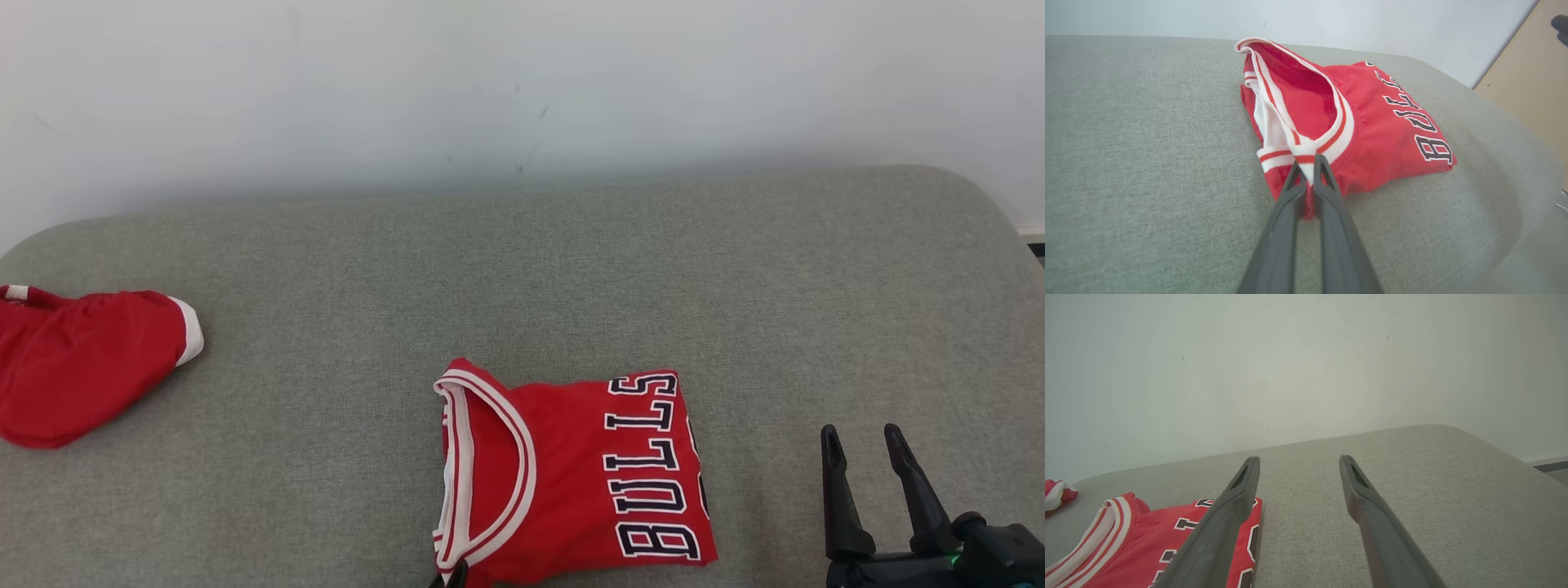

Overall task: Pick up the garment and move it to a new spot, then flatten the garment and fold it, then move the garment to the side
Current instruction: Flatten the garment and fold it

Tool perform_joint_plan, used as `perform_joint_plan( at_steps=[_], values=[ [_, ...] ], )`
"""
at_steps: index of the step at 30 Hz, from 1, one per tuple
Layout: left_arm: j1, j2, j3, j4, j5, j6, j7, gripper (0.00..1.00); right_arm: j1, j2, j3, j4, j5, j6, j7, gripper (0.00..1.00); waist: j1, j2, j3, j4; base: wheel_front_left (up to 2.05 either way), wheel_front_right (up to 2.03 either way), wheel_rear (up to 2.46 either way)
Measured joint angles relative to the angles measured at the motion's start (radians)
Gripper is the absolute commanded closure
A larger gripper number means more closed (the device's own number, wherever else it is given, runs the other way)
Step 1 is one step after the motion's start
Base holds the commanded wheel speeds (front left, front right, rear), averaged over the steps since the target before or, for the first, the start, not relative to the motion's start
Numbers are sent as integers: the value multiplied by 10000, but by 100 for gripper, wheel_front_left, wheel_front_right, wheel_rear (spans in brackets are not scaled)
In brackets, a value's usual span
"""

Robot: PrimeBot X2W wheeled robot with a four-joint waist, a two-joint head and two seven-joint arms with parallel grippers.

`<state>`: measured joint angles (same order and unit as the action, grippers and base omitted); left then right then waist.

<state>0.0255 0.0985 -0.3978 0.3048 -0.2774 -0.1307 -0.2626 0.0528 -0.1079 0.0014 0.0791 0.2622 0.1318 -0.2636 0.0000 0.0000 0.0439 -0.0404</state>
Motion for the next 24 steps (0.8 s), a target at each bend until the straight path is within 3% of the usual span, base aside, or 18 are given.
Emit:
perform_joint_plan(
  at_steps=[1, 3, 4, 12, 24],
  values=[
    [28, -21, -13, 86, -63, 0, 0, 100, 1, -2, 4, 36, -2, 0, 0, 0, 0, 0, -9, 10, 0, 0, 0],
    [58, -84, -75, 351, -196, 0, 0, 59, 1, -4, -4, 94, -6, 0, 0, 0, 0, 0, -34, 29, 0, 0, 0],
    [82, -107, -102, 431, -190, 0, 0, 0, 1, -12, -6, 123, -10, 0, 0, 0, 0, 0, -50, 35, 0, 0, 0],
    [159, -276, 834, -698, -98, 178, 0, 0, -32, -104, -109, 146, -61, 0, 0, 0, 0, 0, -212, 142, 0, 0, 0],
    [460, -56, 3684, -2510, 683, 491, 0, 0, -21, -128, -69, 71, -104, 0, -2, 0, 1, 0, -501, 464, 0, 0, 0]
  ],
)
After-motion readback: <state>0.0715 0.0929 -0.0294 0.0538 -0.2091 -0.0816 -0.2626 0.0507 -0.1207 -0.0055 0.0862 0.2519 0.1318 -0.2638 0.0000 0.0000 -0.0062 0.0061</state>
